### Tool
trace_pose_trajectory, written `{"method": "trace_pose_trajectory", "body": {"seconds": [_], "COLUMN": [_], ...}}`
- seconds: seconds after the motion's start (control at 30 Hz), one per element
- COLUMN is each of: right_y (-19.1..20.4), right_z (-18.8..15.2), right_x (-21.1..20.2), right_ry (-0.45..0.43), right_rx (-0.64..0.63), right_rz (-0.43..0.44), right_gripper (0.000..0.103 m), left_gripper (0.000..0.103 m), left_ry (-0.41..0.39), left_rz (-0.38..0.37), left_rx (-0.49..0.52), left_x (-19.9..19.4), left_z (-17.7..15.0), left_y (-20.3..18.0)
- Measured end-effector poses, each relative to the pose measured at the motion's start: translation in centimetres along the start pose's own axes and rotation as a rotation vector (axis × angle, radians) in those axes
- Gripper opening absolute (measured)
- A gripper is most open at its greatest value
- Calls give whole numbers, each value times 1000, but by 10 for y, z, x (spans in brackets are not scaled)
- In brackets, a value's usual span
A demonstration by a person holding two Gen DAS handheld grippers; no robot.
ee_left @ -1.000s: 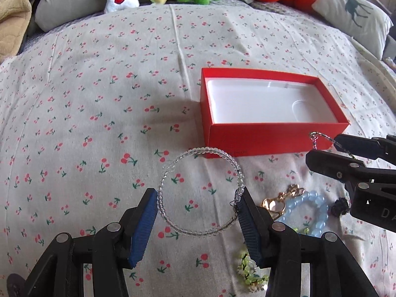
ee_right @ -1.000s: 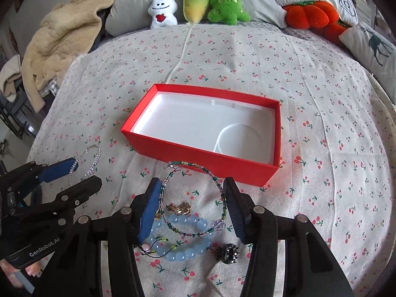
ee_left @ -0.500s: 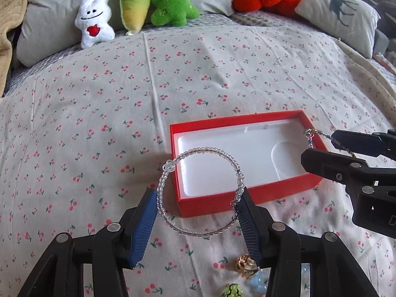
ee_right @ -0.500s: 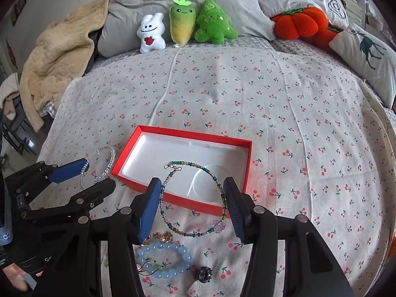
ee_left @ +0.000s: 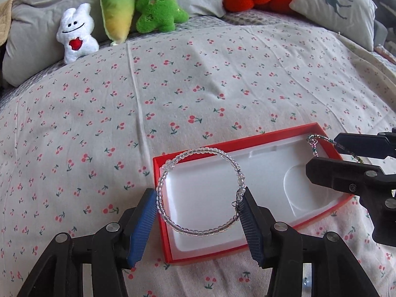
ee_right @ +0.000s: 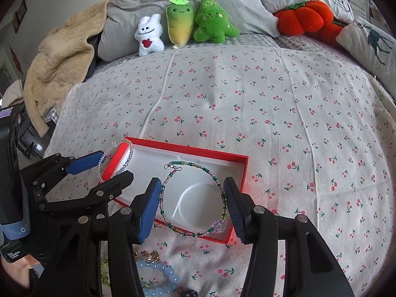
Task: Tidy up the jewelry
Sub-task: 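Lower both bracelets into the box insert and open both tools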
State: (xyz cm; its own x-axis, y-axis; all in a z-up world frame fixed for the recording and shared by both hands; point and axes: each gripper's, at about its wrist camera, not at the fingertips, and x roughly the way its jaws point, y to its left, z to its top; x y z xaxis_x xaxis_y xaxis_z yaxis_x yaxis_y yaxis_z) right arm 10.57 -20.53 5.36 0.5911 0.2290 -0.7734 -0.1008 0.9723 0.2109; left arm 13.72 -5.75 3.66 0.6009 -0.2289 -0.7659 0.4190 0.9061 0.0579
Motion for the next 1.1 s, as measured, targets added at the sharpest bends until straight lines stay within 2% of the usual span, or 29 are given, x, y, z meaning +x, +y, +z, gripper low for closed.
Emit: {"method": "trace_pose_trajectory", "body": {"seconds": [0.1,0.17,0.23,0.37,0.53,0.63,0.73,1.0,1.1], "right_y": [-2,-4,-5,-5,-2,-3,-3,-3,-3], "right_z": [0,0,0,1,4,5,5,0,-5], "right_x": [2,4,5,7,11,12,8,-29,-48], "right_ry": [3,5,7,9,14,28,34,24,30], "right_rx": [6,9,12,14,10,31,41,59,69], "right_rz": [2,4,3,6,27,45,39,13,-17], "right_gripper": [55,55,55,56,58,66,67,68,68], "left_gripper": [66,77,80,82,86,87,89,91,93], "left_ry": [-1,-1,1,5,10,14,37,72,76], "left_rz": [2,-2,11,45,52,63,64,58,78], "left_rx": [9,21,34,60,58,48,20,-58,-75], "left_x": [2,2,1,-3,-7,-9,-12,-40,-57], "left_z": [0,0,-1,-6,-10,-12,-15,-26,-31], "left_y": [-1,-4,-6,-9,-6,-3,1,7,6]}}
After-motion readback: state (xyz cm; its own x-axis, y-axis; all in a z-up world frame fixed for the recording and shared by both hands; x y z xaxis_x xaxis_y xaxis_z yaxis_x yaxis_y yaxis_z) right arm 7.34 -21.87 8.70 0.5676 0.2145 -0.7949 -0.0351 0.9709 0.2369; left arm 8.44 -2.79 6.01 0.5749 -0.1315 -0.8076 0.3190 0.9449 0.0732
